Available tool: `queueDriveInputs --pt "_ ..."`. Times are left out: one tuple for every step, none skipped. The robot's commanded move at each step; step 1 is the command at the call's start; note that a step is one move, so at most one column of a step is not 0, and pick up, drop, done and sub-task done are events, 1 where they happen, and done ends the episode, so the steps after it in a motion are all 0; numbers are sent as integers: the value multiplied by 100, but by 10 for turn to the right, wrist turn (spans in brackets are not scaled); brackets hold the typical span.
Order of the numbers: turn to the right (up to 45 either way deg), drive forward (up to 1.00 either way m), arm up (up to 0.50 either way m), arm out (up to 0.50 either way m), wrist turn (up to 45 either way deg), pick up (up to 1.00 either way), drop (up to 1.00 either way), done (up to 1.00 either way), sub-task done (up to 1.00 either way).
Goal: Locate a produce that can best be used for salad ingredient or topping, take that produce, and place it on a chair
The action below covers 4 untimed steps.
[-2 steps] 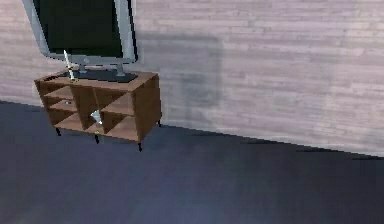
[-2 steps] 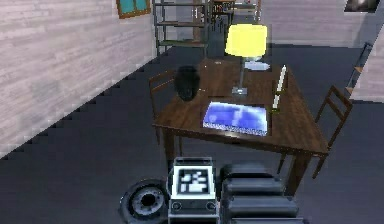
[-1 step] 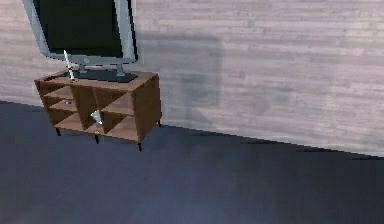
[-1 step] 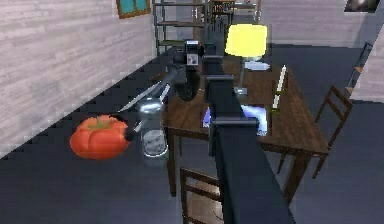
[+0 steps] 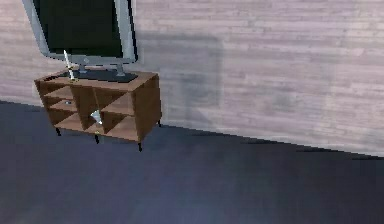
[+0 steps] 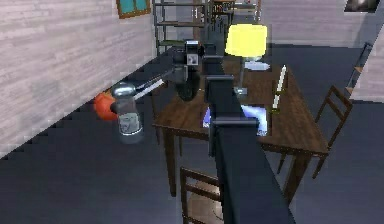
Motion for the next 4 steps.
queueDriveInputs --pt "0 0 0 0 450 0 0 0 0" --pt "0 0 0 0 450 0 0 0 0" --pt "0 0 0 0 450 0 0 0 0" --pt "0 0 0 0 120 0 0 0 0"
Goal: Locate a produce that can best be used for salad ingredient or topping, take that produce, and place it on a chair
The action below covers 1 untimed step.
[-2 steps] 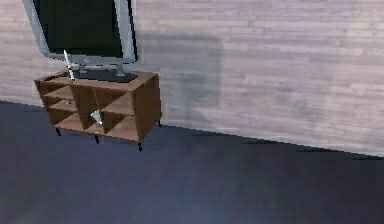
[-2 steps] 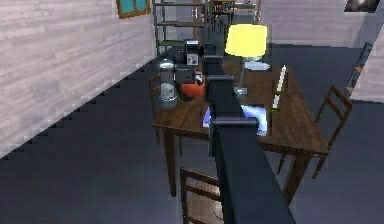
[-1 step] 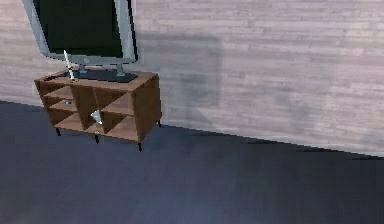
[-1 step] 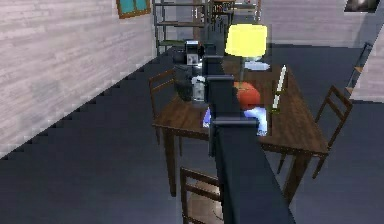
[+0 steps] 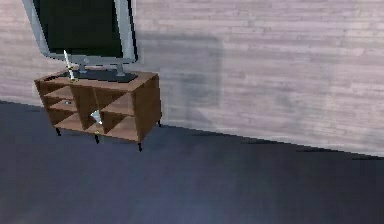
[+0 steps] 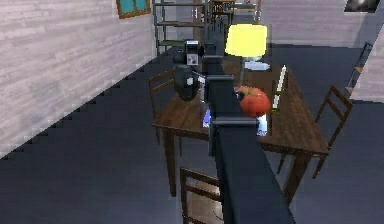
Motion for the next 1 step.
queueDriveInputs --pt "0 0 -40 0 0 0 0 0 0"
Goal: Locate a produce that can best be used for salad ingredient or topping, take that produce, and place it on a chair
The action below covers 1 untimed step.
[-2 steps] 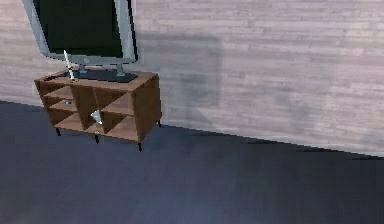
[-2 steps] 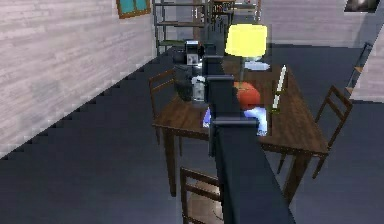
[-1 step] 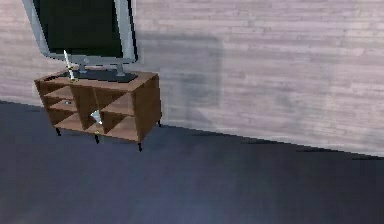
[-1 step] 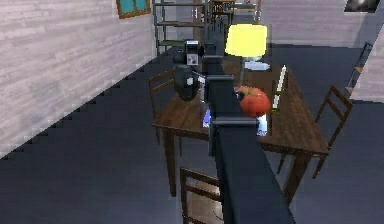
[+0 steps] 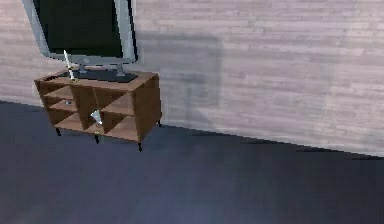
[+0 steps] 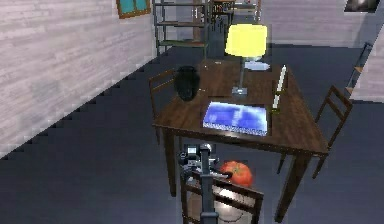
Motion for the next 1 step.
queueDriveInputs --pt "0 0 -32 0 0 0 0 0 0"
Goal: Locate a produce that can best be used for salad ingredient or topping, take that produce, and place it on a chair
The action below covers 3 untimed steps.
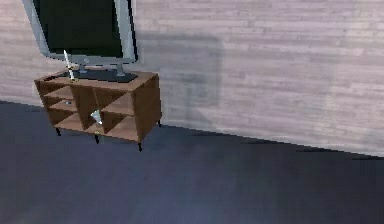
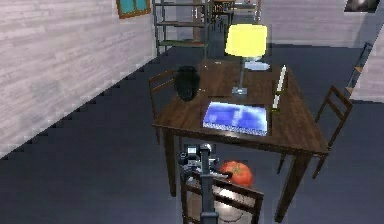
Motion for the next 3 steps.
queueDriveInputs --pt "0 0 0 0 0 0 100 0 0" --pt "0 0 10 0 0 0 0 0 0" --pt "0 0 0 -8 0 0 0 0 0"
